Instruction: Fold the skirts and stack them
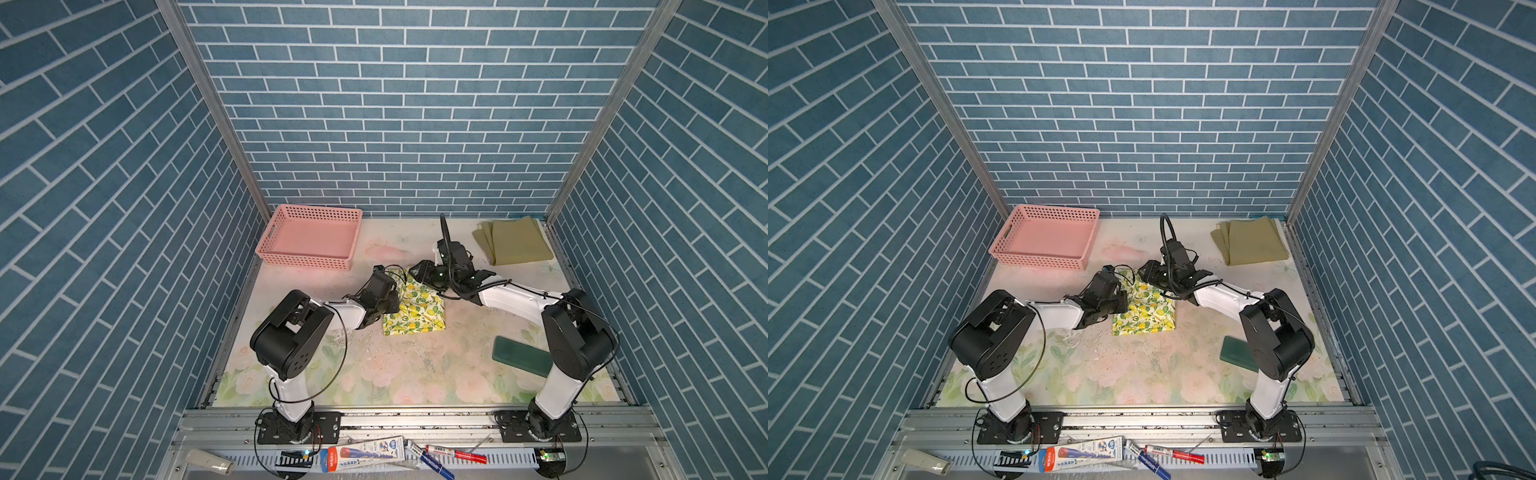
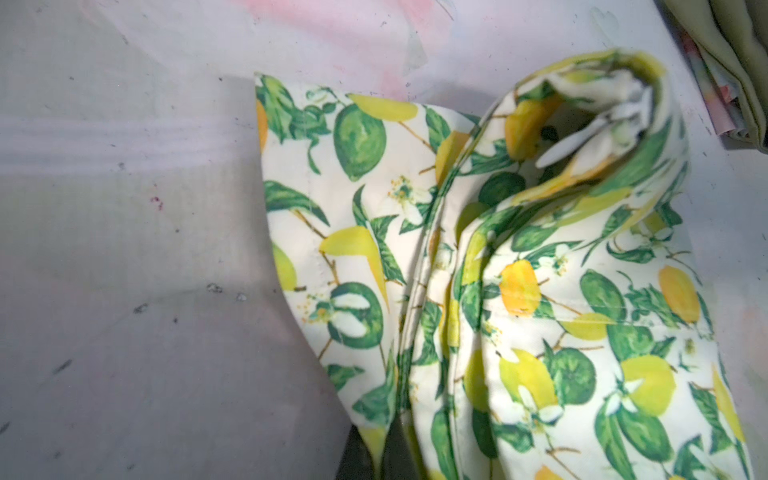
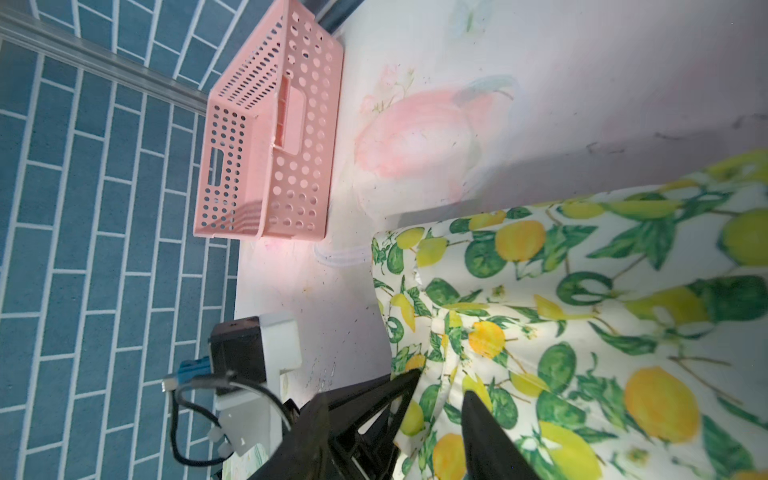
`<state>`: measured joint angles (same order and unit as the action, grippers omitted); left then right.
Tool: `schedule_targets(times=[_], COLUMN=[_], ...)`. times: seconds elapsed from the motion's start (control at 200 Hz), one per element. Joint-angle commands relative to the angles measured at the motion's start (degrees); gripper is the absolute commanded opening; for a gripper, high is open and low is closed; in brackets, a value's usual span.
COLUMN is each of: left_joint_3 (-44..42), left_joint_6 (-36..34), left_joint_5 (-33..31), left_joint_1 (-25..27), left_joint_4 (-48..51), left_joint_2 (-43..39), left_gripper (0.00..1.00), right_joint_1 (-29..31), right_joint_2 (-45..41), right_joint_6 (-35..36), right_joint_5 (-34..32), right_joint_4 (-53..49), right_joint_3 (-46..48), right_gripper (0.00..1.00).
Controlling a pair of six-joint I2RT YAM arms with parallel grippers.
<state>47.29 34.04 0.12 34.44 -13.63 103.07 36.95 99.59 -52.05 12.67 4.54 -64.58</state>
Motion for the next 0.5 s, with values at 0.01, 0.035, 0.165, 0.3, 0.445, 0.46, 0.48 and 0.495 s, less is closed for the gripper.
schedule_targets(times=[0.01, 0.035, 0.165, 0.3, 0.445, 0.46, 0.48, 0.495], left_joint_3=[-2.05, -2.11, -1.89, -0.33, 3.46, 3.93, 4.51, 4.95], left_joint_6=[0.12, 0.26, 1.09, 1.77, 2.24, 2.33, 2.4, 2.51], left_joint_5=[0.97, 1.15, 1.78, 1.99, 2.33, 2.38, 2.43, 2.47], left_joint_1=[0.37, 0.37, 1.17, 2.86, 5.15, 5.41, 5.73, 5.92], left_joint_4=[7.09, 6.96, 6.07, 5.89, 6.28, 6.37, 6.49, 6.55], left_joint_2=[1.08, 1.25, 1.91, 3.13, 6.53, 6.87, 7.49, 7.88], left_gripper=[0.0, 0.0, 0.0, 0.0, 0.0, 0.0, 0.0, 0.0], right_joint_1=[-1.15, -1.33, -3.06, -7.86, -12.02, -12.3, -12.54, -12.67], right_joint_2=[-3.69, -4.23, -7.34, -11.64, -17.18, -17.66, -18.35, -18.76], right_joint_6=[3.0, 3.65, 6.54, 9.38, 12.45, 12.76, 13.17, 13.49], right_joint_5=[-3.93, -4.73, -7.3, -6.72, -7.29, -7.3, -7.3, -7.3], right_joint_4=[-4.52, -5.1, -7.32, -9.39, -11.86, -12.21, -12.78, -13.12], right_joint_3=[0.4, 0.91, 4.42, 7.83, 11.03, 11.09, 11.27, 11.43], right_gripper=[0.51, 0.51, 0.51, 0.51, 0.52, 0.52, 0.52, 0.52])
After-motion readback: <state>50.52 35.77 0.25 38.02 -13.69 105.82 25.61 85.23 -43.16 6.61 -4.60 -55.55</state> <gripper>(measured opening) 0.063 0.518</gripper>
